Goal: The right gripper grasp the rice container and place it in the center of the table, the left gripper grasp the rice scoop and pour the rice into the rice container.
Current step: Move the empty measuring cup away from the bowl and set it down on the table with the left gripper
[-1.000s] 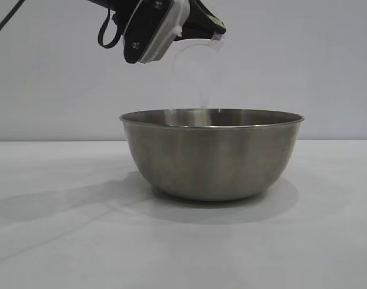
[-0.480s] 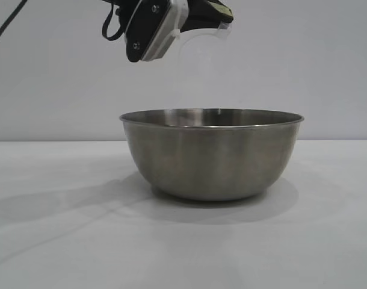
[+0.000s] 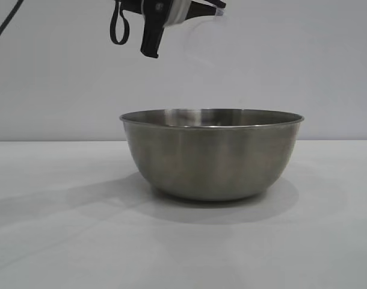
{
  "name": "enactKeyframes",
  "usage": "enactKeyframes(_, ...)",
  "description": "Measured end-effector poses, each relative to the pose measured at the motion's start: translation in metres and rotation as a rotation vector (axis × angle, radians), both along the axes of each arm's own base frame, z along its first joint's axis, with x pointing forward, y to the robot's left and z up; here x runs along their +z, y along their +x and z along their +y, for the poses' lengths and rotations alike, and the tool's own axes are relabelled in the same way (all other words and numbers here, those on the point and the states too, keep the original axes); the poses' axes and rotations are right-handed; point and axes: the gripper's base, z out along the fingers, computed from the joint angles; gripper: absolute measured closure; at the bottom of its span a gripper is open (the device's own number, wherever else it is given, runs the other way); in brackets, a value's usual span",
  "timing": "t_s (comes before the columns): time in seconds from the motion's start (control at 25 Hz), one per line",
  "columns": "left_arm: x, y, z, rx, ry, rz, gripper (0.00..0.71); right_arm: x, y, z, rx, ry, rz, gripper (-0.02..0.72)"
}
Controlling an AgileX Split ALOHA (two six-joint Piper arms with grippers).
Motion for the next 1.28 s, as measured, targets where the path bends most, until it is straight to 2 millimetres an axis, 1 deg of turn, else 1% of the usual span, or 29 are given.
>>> enactKeyframes(0.12, 0.003, 0.005, 0.006, 0.065, -0.183, 0.139, 0.710, 0.000, 0.000, 0.000, 0.000, 0.000, 0.000, 0.135)
enactKeyframes(0.28, 0.006, 0.016, 0.021, 0.231, -0.464, 0.284, 0.710, 0.000, 0.000, 0.000, 0.000, 0.000, 0.000, 0.135)
enactKeyframes(0.56, 0.003, 0.028, 0.051, 0.518, -0.840, 0.430, 0.710, 0.000, 0.000, 0.000, 0.000, 0.000, 0.000, 0.135)
enactKeyframes(0.68, -0.001, 0.029, 0.059, 0.599, -0.940, 0.469, 0.710, 0.000, 0.000, 0.000, 0.000, 0.000, 0.000, 0.135)
enactKeyframes(0.8, -0.006, 0.031, 0.068, 0.667, -1.012, 0.518, 0.710, 0.000, 0.000, 0.000, 0.000, 0.000, 0.000, 0.135)
enactKeyframes(0.96, -0.016, 0.038, 0.088, 0.750, -1.069, 0.624, 0.710, 0.000, 0.000, 0.000, 0.000, 0.000, 0.000, 0.135)
enactKeyframes(1.2, -0.031, 0.045, 0.112, 0.824, -1.055, 0.802, 0.710, 0.000, 0.000, 0.000, 0.000, 0.000, 0.000, 0.135)
enactKeyframes(1.28, -0.037, 0.045, 0.116, 0.841, -1.035, 0.873, 0.710, 0.000, 0.000, 0.000, 0.000, 0.000, 0.000, 0.135)
